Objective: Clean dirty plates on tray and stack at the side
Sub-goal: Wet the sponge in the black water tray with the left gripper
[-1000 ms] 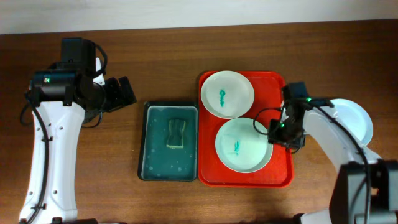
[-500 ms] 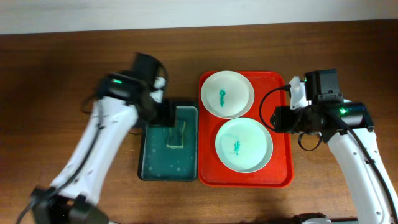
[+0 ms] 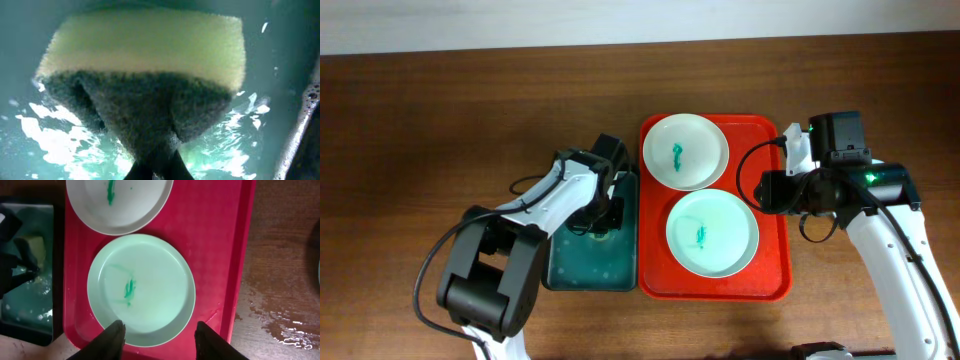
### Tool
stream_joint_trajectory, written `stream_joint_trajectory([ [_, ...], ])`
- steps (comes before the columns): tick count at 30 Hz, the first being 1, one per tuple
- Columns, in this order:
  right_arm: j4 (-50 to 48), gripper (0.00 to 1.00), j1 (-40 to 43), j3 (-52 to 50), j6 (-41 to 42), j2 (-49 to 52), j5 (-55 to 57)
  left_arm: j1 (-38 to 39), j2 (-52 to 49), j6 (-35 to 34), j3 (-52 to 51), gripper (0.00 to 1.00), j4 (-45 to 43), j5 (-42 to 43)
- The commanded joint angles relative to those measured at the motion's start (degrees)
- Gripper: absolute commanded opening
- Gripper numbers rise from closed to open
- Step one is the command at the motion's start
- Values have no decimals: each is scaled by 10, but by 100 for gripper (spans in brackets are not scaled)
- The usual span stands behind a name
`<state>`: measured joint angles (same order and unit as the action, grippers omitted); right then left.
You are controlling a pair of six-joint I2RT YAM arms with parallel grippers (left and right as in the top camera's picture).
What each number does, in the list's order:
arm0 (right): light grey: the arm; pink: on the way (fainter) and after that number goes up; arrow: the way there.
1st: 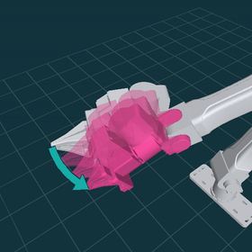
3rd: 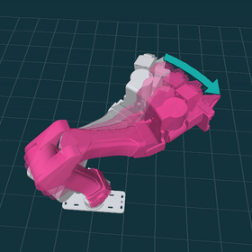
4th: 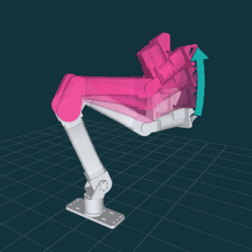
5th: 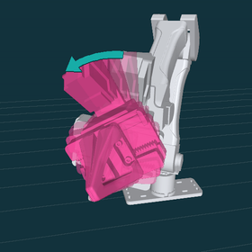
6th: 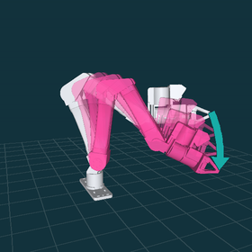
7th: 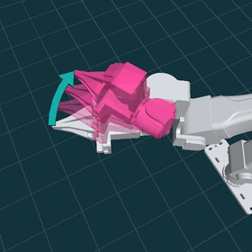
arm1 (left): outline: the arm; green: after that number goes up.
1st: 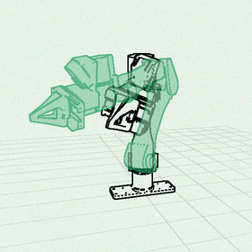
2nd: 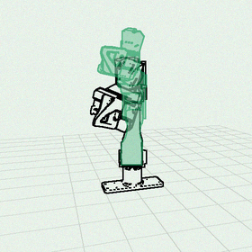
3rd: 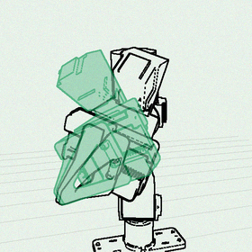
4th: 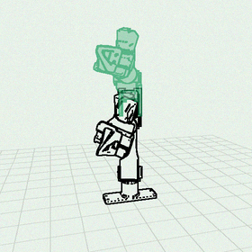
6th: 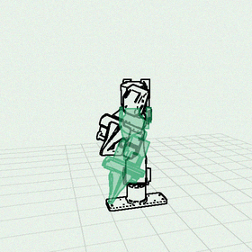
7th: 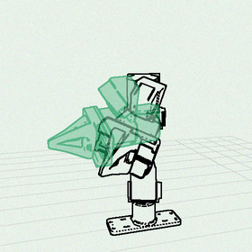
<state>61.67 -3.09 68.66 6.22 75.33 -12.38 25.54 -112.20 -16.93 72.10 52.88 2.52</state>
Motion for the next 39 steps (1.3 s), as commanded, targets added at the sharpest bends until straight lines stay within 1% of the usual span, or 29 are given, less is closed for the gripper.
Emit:
stream_joint_trajectory([
  [1,5,47,-3,2,-2,2,-7,2,-21,-17,14,0,38,9],
  [2,7,47,-3,2,-2,2,-7,2,-9,-19,34,8,57,11],
  [4,8,47,-3,2,-2,2,-7,2,8,-19,62,34,76,10],
  [5,8,47,-3,2,-2,2,-7,2,18,-19,73,46,77,10],
  [6,7,47,-3,2,-2,2,-7,2,27,-19,78,52,70,7],
  [8,9,47,-3,2,-2,2,-7,2,30,-19,77,54,50,-11],
  [11,14,47,-3,2,-2,2,-7,3,23,-18,59,53,5,-45],
  [13,15,47,-3,2,-2,2,-7,9,10,-19,21,39,-61,-45],
  [15,17,47,-3,2,-2,2,-7,10,-6,-19,7,30,-84,-45],
  [16,19,47,-3,2,-2,2,-7,10,-16,-18,4,24,-89,-46],
  [17,23,47,-3,2,-2,2,-7,9,-24,-16,4,4,-89,-56],
  [18,25,47,-3,2,-2,2,-7,9,-24,-7,4,0,-86,-55],
  [20,30,47,-3,2,-2,2,-7,9,-21,-2,14,0,-68,-55],
  [22,34,46,-3,2,-2,2,-7,6,-16,-2,51,0,-21,-53],
  [23,35,46,-3,2,-2,2,-7,4,-12,-2,75,11,3,-53],
  [24,36,46,-3,2,-2,2,-5,1,-7,-2,110,31,39,-53],
  [25,36,46,-3,2,-2,2,-1,-1,-3,-2,142,47,72,-53],
  [26,38,47,-3,2,-2,2,8,-2,-2,-2,167,59,98,-53],
  [27,42,47,-2,2,-2,2,19,-2,-2,-2,187,63,124,-53],
  [28,48,48,-1,2,-2,2,32,-2,-2,-2,196,65,142,-53],
  [29,55,49,2,2,-2,2,36,-1,-2,-2,197,64,158,-53],
  [30,63,50,8,2,2,2,36,-1,-3,-2,193,59,174,-53],
  [32,85,51,26,0,17,2,36,0,-3,-2,162,51,176,-53],
  [33,94,51,35,-5,31,2,36,0,-3,-2,135,46,163,-53],
  [35,98,54,48,-22,43,2,24,0,-3,-2,81,44,126,-51],
  [36,94,54,51,-39,43,3,13,0,-3,-2,45,40,95,-47],
  [37,85,54,50,-54,36,4,2,0,-3,-2,14,29,61,-38],
  [38,78,54,49,-62,24,5,-11,0,-3,-2,0,21,44,-33],
  [39,62,54,49,-75,15,7,-22,0,-3,-2,-12,7,28,-29],
])
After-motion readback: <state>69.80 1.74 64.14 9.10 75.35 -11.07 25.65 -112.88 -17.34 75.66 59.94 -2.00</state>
